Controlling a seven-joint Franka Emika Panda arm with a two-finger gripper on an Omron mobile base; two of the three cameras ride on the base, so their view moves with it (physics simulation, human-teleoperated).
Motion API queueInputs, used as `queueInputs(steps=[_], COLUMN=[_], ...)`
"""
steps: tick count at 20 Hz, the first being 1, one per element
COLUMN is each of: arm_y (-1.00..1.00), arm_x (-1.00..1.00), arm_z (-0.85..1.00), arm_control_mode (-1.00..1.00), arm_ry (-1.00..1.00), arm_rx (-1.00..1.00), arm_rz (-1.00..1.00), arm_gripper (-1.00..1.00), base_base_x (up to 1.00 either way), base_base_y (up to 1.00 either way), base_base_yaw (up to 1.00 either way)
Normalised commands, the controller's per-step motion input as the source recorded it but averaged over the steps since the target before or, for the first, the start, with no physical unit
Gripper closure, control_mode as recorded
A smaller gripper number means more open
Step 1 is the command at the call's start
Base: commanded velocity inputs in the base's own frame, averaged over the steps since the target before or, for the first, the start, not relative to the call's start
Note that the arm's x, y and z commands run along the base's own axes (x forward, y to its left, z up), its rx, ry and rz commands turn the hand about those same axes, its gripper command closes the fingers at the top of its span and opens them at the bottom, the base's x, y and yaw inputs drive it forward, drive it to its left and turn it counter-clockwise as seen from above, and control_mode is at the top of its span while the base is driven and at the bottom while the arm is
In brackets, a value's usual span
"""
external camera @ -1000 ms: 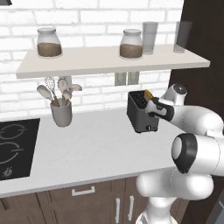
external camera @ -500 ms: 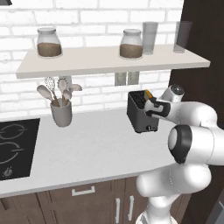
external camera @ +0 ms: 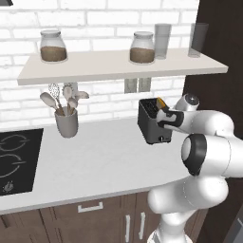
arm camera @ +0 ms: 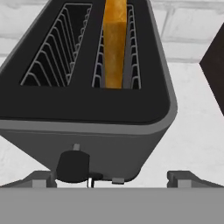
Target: Start the toaster. Once the lever pops up, take the bread to the plate on the dining counter.
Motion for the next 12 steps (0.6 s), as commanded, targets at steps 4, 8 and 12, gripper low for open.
queueInputs(steps=[4,8,12], arm_y=[0.00,0.00,0.00], arm_x=[0.01,0.06,0.01], arm_z=[-0.07,-0.08,-0.07], arm_control_mode=[-1.00,-1.00,-1.00], arm_ry=[0.00,0.00,0.00], arm_rx=[0.00,0.00,0.00], arm_rz=[0.00,0.00,0.00], arm_gripper=[-1.00,-1.00,-1.00], base_base_x=[0.00,0.00,0.00], base_base_y=[0.00,0.00,0.00], base_base_yaw=[0.00,0.00,0.00])
